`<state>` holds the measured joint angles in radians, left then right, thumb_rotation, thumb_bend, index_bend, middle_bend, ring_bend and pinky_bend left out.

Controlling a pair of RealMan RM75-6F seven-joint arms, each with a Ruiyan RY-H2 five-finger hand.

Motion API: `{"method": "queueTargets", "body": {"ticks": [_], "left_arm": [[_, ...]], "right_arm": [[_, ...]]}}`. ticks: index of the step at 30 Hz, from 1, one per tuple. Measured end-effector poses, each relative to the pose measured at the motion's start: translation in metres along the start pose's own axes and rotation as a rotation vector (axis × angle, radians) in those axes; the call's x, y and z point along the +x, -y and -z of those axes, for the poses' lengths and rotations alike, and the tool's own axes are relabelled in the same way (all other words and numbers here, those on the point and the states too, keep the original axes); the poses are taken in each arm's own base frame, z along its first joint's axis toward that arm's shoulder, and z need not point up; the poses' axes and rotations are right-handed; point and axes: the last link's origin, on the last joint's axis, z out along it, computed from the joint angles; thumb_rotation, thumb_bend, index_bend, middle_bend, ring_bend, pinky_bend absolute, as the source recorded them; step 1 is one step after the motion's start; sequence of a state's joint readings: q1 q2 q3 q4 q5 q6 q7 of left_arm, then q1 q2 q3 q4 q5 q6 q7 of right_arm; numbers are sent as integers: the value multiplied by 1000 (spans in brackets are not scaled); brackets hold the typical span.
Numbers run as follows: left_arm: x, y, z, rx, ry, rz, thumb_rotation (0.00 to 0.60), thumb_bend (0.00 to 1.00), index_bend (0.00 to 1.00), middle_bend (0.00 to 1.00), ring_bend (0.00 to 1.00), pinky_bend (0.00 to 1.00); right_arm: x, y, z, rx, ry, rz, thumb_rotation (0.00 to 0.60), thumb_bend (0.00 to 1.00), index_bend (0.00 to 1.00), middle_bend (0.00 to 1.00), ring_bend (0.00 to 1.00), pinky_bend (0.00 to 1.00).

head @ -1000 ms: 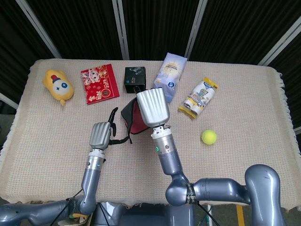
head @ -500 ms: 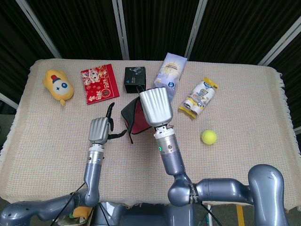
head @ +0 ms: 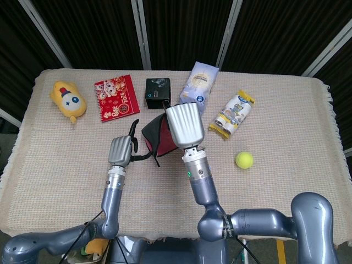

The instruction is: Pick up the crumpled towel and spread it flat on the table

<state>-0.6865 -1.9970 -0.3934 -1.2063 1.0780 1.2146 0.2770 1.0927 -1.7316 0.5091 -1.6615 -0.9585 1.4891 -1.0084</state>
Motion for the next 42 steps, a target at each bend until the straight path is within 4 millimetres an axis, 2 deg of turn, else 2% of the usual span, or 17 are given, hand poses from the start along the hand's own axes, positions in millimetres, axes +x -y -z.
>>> {"method": "queueTargets", "body": {"ticks": [8, 15, 20, 26, 36, 42], "left_arm": [[7, -6, 9, -27, 8, -17, 600, 0, 0, 708, 697, 778], [19, -11, 12, -30, -9, -32, 600, 0, 0, 634, 660, 777], [12, -20, 12, -32, 2, -32, 600, 0, 0, 584, 632, 777], [3, -24, 9, -25, 1, -43, 600, 0, 0, 573, 628, 778], [-9, -21, 3, -4, -16, -63, 600, 0, 0, 580, 628, 783], [-10, -20, 3, -8, -20, -35, 600, 0, 0, 576, 628, 783]], "right_arm": [[2, -3, -3, -25, -1, -2, 600, 603, 716, 1000, 1000, 947], [3, 8, -1, -15, 3, -22, 600, 607, 716, 1000, 1000, 947], [5, 14, 1, -4, -1, -25, 600, 608, 716, 1000, 1000, 947], [7, 17, 4, 1, -2, -29, 600, 609, 716, 1000, 1000, 947], [9, 20, 8, 15, -1, -35, 600, 611, 716, 1000, 1000, 947], [9, 17, 7, 2, 1, -36, 600, 612, 716, 1000, 1000, 947]]}}
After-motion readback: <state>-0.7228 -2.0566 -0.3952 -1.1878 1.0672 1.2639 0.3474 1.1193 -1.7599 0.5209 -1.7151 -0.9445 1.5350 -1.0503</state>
